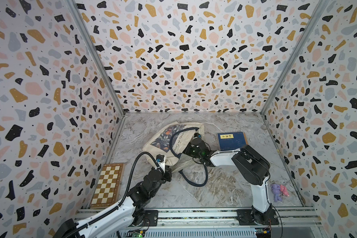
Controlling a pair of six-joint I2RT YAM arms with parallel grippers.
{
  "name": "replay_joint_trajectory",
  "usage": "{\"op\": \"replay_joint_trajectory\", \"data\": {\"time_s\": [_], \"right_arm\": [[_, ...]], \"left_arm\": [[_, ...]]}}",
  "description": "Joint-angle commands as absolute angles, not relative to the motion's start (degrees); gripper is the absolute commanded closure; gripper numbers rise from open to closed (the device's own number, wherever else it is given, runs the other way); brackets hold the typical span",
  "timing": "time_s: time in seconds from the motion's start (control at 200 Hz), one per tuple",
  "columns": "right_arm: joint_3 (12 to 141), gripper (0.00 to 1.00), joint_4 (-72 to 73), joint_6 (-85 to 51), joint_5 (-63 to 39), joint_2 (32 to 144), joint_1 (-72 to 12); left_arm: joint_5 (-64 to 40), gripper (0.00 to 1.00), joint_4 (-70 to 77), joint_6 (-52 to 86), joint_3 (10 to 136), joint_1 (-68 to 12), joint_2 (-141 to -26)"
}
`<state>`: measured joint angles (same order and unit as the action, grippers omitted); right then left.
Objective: Take out the books from the canvas bag
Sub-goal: Pick up the book from the canvas bag.
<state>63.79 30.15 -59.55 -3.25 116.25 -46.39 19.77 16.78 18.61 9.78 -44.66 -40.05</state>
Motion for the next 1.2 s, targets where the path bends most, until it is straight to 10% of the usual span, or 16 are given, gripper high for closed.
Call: {"op": "replay_joint_trajectory", "data": {"time_s": [0.0,0.11,0.486,0.866,1.001,1.196], "right_arm": [[68.29,0.55,32.76,-57.76,-3.89,115.91,-46.94],[67.45,0.52,34.5,-57.55,-3.73,116.61,-46.94],[58.83,0.92,41.55,-56.96,-3.74,110.17,-46.31],[51.97,0.98,33.49,-56.38,-4.87,95.3,-45.79],[46.95,0.94,34.1,-56.86,-2.65,91.67,-45.71],[46.41,0.63,33.62,-57.98,-6.91,95.07,-45.0]], "left_arm": [[16.78,1.0,22.64,17.5,10.96,-44.93,-38.62],[17.12,1.0,22.5,17.31,10.43,-44.91,-37.11],[17.8,1.0,22.6,17.75,10.89,-44.89,-38.95],[23.17,1.0,19.52,19.96,13.62,-44.89,-44.05],[23.09,1.0,19.19,20.33,13.43,-44.91,-42.92],[22.5,1.0,19.91,20.04,12.66,-44.96,-41.53]]}}
